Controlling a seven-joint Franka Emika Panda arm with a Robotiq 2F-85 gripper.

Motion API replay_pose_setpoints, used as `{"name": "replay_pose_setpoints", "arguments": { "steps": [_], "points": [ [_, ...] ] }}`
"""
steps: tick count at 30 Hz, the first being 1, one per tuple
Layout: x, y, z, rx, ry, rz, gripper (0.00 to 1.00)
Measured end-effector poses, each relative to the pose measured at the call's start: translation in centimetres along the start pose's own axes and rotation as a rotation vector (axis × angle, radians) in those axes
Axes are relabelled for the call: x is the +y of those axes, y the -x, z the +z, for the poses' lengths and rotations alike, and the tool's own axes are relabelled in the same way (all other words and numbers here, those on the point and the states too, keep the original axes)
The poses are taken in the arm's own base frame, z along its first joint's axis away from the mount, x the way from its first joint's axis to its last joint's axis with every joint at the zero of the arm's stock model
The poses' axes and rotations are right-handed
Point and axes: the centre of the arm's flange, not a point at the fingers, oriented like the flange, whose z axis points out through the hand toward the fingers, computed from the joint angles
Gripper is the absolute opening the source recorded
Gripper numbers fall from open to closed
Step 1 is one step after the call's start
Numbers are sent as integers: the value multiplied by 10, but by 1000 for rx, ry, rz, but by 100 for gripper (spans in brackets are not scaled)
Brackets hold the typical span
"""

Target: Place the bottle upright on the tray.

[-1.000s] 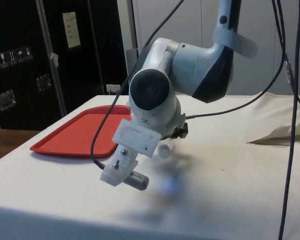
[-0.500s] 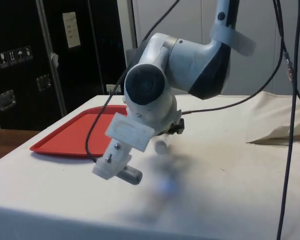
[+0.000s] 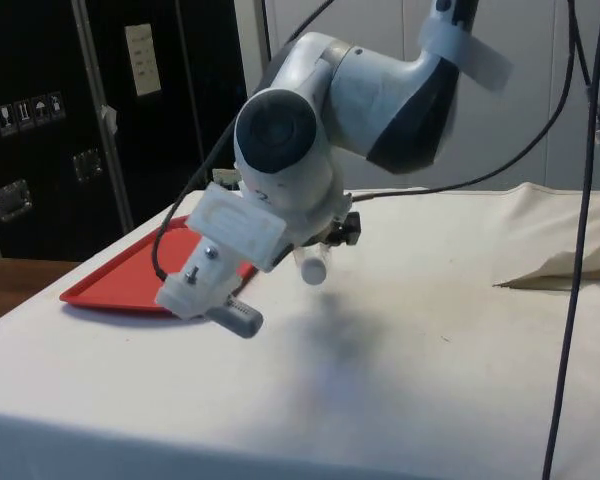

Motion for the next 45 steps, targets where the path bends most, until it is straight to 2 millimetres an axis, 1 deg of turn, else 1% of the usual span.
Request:
{"name": "replay_pose_setpoints", "arguments": {
  "steps": [14, 22, 30, 37, 45],
  "points": [
    [5, 21, -17, -2, 2, -15, 0],
    [10, 35, -30, 0, 7, -25, 0],
    [12, 42, -38, -4, 7, -31, 0],
    [17, 55, -49, -4, 12, -38, 0],
    [21, 63, -56, -6, 13, -44, 0]
  ]
}}
